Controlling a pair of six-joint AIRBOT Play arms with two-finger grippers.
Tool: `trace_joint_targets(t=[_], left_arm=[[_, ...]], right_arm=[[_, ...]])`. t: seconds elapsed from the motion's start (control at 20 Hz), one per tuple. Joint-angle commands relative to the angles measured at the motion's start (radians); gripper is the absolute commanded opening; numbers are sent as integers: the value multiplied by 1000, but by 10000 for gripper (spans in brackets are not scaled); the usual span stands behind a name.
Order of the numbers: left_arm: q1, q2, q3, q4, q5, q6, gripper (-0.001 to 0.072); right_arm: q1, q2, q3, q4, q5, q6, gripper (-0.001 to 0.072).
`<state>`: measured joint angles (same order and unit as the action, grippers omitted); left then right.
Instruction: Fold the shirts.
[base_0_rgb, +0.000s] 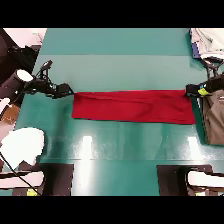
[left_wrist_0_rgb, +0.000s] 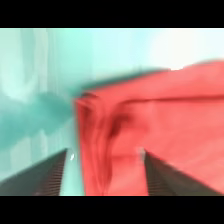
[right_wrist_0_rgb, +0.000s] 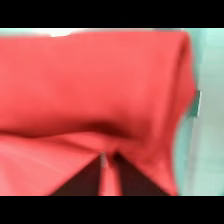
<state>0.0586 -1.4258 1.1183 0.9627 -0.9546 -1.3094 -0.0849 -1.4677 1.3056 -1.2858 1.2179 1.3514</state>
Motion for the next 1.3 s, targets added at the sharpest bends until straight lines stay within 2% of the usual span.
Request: trace_joint_targets(t=[0.0, 0.05, 0.1, 0.25, 0.3, 0.35, 0.45, 0.5, 0.8, 1.1, 1.25], left_arm=[[0, -10, 60, -51, -18, -3, 579], [-1, -10, 89, -55, -62, -3, 577], [-1, -10, 114, -55, -111, -2, 529], [-1, -9, 141, -60, -232, 10, 72], [-1, -9, 140, -59, -254, 13, 24], [-1, -9, 140, -62, -269, 12, 24], [-1, -9, 140, -69, -288, 12, 24], [-1, -9, 140, -75, -291, 11, 24], [-1, -9, 140, -85, -291, 7, 24], [-3, -10, 140, -90, -291, 6, 24], [-28, -10, 140, -82, -284, 5, 24]], right_arm=[[-21, -83, 111, 130, 2, 13, 461], [-42, -82, 122, 196, 23, -18, 460], [-69, -76, 126, 253, 63, -68, 460], [-164, -39, 63, 288, 155, -132, 461], [-202, -27, 24, 289, 162, -142, 461], [-239, -19, -13, 289, 163, -151, 466], [-312, -26, -78, 291, 164, -157, 674], [-340, -43, -96, 294, 173, -163, 681], [-357, -137, -109, 300, 173, -300, 678], [-347, -190, -109, 334, 114, -325, 670], [-338, -214, -109, 375, 109, -331, 572]])
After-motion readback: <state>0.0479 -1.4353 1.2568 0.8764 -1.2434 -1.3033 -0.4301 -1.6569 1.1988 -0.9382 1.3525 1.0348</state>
